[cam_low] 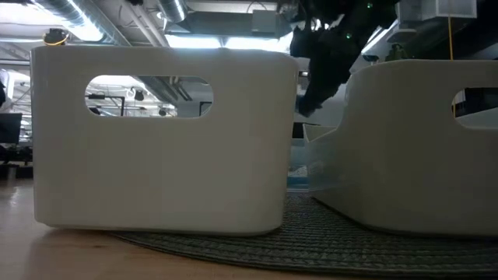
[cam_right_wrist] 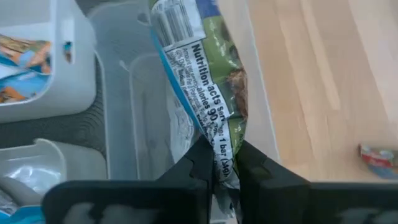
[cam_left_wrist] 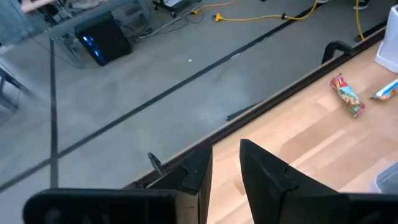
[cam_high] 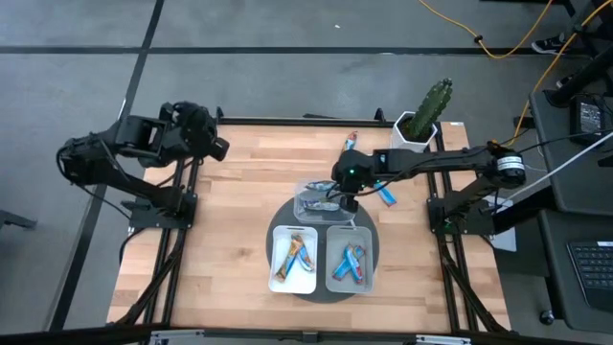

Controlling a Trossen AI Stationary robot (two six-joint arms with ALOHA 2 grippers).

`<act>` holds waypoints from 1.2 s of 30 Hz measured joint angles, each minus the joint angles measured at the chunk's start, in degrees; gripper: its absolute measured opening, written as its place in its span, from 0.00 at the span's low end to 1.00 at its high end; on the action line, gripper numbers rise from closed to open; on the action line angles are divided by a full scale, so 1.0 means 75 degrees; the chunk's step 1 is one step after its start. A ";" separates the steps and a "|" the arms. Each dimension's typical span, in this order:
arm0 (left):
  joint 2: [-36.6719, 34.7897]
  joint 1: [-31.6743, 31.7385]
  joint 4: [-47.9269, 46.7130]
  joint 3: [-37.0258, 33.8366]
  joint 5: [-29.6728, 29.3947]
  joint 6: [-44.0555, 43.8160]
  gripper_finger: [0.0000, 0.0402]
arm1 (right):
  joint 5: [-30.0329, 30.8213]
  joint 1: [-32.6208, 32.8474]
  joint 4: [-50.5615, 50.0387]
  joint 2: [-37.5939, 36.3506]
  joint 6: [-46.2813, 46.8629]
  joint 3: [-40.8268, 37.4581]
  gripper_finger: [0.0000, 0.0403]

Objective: Pick and place Granola Bars by type
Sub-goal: Put the blue chocolate chip into the transparent bin

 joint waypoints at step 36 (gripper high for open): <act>-0.1319 0.0000 0.1108 -0.1817 0.0946 0.0497 0.19 | -0.0169 -0.0032 -0.0118 0.1705 0.1083 0.0581 0.36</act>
